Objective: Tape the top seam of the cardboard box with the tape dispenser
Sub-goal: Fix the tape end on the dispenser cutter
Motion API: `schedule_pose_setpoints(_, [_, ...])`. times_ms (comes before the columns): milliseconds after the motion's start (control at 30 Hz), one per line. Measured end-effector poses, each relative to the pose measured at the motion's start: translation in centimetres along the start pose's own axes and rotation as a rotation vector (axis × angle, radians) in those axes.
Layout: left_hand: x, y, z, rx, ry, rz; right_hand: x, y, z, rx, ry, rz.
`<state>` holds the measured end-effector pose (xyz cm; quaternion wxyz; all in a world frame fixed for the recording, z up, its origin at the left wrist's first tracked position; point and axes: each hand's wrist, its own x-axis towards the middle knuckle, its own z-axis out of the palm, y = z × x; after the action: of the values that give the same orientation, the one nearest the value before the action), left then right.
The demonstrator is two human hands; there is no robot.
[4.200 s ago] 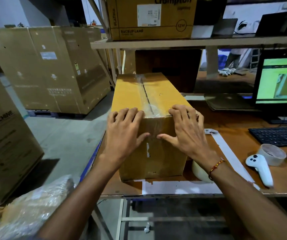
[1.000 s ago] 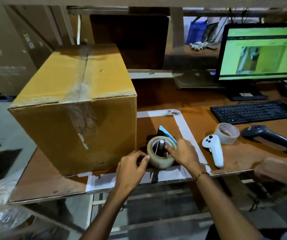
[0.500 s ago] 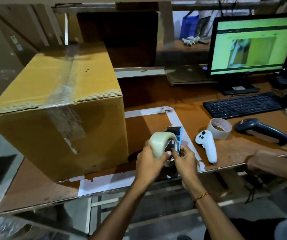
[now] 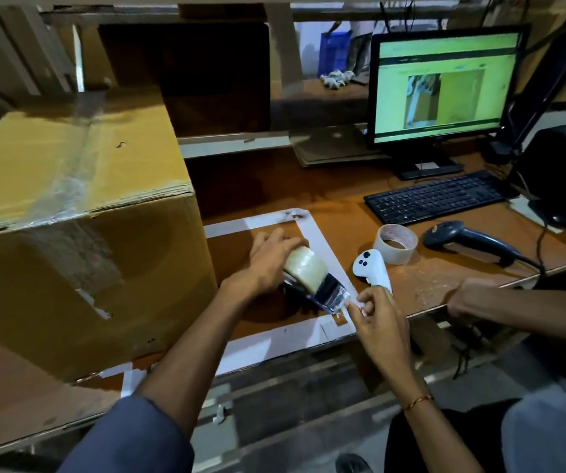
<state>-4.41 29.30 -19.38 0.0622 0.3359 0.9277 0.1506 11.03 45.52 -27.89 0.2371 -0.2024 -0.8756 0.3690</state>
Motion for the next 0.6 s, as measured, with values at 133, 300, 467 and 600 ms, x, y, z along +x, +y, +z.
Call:
schedule_pose_setpoints(133, [0.8,-0.3,1.0,-0.02,0.068,-0.058,0.8,1.0,0.3,-0.03,-0.188,-0.151])
schedule_pose_setpoints(300, [-1.1,0.3,2.7,-0.24,0.216,-0.049,1.3,1.8,0.8,-0.113,-0.334,-0.372])
schedule_pose_setpoints(467, [-0.6,-1.1,3.0,-0.161,0.127,0.028,1.1,1.5,1.6,-0.159,-0.336,-0.458])
schedule_pose_setpoints(600, [0.4,-2.2,3.2,-0.017,0.155,0.047,1.3,0.9,1.9,-0.276,-0.291,-0.515])
